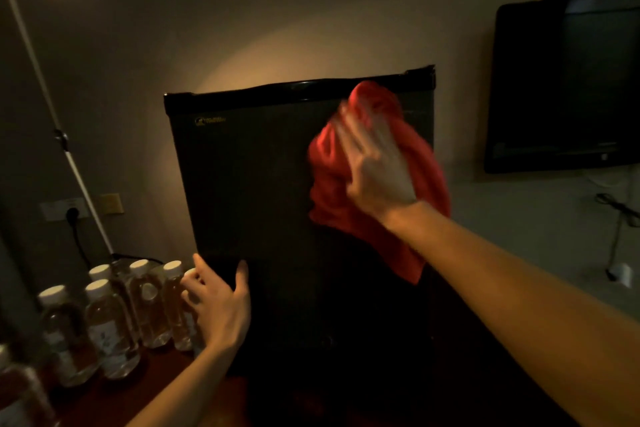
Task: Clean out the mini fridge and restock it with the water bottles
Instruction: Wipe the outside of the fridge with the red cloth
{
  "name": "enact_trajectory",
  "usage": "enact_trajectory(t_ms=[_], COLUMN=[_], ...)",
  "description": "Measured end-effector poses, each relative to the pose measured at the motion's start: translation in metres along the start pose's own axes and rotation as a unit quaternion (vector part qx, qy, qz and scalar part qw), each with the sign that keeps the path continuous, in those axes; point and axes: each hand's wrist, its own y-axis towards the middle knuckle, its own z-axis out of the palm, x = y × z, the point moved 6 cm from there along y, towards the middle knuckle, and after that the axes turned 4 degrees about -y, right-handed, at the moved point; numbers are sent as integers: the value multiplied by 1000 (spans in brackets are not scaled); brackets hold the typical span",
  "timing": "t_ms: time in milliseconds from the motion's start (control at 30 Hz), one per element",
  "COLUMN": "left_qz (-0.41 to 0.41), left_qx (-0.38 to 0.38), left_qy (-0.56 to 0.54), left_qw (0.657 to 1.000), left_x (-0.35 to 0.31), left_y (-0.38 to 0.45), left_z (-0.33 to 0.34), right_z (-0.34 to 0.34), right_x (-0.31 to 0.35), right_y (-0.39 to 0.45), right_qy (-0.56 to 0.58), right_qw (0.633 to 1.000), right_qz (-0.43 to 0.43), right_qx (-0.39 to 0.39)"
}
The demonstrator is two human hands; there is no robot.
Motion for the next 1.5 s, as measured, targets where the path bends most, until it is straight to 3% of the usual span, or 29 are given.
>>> enact_trajectory(t_ms=[100,167,300,433,533,700,767,900,1033,1133,1233,1333,1500], left_qz=[10,17,19,18,16,25,25,33,9,-2,1,6,5], left_qx=[-3,3,-5,-21,-24,-20,-17,-32,-46,-50,-60,-68,-66], left_qy=[11,7,15,24,33,43,40,51,53,42,46,52,53], left_qw=[1000,1000,1000,999,999,999,999,998,998,998,997,996,996], left_x=[4,6,6,5,6,9,8,8,5,4,5,5,6], left_y=[1,3,4,2,3,3,5,4,0,-1,-2,-3,-2], left_z=[0,1,-1,0,1,3,4,7,13,14,14,15,13], right_z=[17,14,-17,-15,6,53,61,44,-1,-14,-12,-1,30], right_x=[20,9,-41,-47,-42,-24,-23,-42,-73,-91,-90,-70,-28], right_y=[-28,-18,17,-10,-64,-177,-198,-153,-54,-1,-2,-34,-104], right_qy=[-34,-62,-39,31,31,-86,-114,-95,-2,42,72,54,35], right_qw=[989,982,997,1000,999,981,970,973,996,996,990,992,995], right_qz=[-129,-166,-63,-1,-16,-116,-160,-187,-60,7,36,5,-91], right_qx=[65,66,26,-5,-2,127,144,91,-60,-78,-119,-112,-21])
